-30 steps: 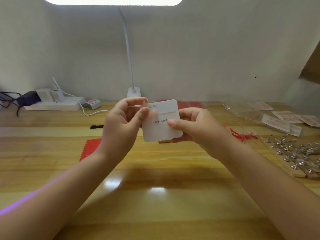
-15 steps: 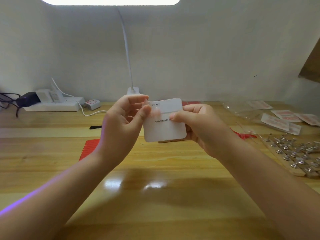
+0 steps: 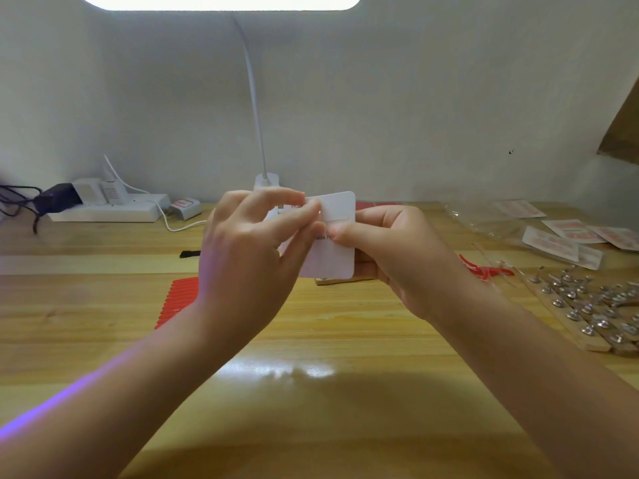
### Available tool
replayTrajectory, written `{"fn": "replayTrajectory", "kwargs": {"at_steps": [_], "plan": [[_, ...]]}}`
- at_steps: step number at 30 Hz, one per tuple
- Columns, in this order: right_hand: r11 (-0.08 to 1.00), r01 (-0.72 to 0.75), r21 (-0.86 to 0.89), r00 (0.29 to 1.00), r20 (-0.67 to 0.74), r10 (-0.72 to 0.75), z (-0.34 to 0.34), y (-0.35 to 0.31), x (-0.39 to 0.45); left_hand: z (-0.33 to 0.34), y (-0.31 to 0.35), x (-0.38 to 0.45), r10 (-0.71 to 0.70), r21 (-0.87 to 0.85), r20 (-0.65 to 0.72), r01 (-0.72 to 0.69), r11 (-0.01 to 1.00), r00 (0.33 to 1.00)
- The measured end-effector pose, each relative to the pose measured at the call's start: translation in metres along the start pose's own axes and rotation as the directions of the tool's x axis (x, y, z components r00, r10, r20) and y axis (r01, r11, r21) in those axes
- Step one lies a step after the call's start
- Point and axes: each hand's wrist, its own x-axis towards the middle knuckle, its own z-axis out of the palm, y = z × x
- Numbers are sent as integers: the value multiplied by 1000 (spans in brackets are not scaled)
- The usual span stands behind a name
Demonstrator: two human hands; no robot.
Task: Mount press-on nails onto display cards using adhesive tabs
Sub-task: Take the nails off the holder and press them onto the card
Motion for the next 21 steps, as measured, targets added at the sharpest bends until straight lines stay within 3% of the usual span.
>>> {"fn": "replayTrajectory", "kwargs": {"at_steps": [6, 21], "plan": [[1000, 14, 28, 999, 32, -15, 1, 0, -2, -2, 0, 0, -37, 14, 20, 36, 999, 999], [999, 36, 32, 998, 53, -38, -1, 3, 0, 2, 0, -5, 53, 77, 24, -55, 996, 998]]}}
